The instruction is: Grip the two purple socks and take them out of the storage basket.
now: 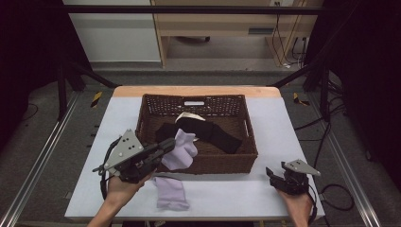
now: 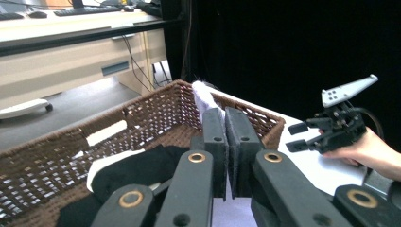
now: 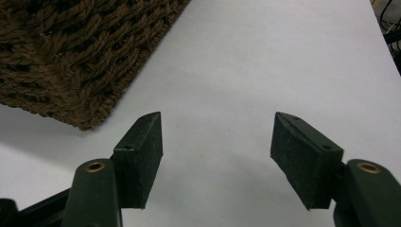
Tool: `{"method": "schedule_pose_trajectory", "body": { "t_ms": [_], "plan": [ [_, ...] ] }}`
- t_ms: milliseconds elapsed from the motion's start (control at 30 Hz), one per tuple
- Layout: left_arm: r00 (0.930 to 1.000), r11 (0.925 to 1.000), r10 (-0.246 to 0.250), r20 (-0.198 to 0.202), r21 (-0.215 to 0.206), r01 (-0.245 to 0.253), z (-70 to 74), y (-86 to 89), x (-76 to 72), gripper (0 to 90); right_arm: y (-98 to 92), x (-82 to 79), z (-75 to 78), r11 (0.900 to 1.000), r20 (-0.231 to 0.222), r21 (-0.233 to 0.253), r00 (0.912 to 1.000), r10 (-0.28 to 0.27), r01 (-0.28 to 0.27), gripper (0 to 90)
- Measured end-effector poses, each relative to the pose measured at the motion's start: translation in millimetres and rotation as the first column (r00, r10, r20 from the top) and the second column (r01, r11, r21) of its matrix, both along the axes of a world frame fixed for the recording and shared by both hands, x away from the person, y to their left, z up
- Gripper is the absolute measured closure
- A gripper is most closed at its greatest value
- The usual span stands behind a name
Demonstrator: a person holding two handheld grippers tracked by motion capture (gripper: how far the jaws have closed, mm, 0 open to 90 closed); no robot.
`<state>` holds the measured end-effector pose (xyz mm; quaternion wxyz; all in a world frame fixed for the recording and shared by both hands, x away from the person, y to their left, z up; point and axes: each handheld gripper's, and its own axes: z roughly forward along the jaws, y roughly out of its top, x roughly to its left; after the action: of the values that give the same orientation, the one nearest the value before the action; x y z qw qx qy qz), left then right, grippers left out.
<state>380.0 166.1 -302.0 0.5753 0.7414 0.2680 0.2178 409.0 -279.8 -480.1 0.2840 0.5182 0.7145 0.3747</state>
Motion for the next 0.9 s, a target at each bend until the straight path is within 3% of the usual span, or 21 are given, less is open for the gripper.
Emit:
{"method": "schedule_pose_trajectory", "body": {
  "t_ms": [233, 467, 633, 900],
  "plan": [
    [0.9986, 0.9994, -0.025, -0.046, 0.022, 0.026, -22.9, 0.3, -10.6, 86.7, -0.2, -0.2, 0.1, 1.000, -0.001, 0.001, 1.0000, 0.001, -0.001, 34.9],
    [0.9927, 0.9985, -0.031, -0.117, 0.040, 0.036, -50.4, -1.4, -9.1, 86.7, 0.0, -0.4, 0.0, 1.000, -0.003, -0.001, 1.0000, 0.000, 0.000, 34.9],
    [0.9838, 0.9959, -0.034, -0.176, 0.076, 0.048, -73.7, -6.5, -7.4, 86.6, 0.0, -0.5, 0.0, 1.000, -0.006, 0.002, 1.0000, -0.001, 0.001, 34.9],
    [0.9629, 0.9890, -0.026, -0.269, 0.134, 0.064, -111.0, -15.3, 2.4, 86.6, 0.2, -0.6, -0.1, 1.000, -0.006, -0.001, 1.0000, -0.001, 0.001, 34.9]
  ]
}}
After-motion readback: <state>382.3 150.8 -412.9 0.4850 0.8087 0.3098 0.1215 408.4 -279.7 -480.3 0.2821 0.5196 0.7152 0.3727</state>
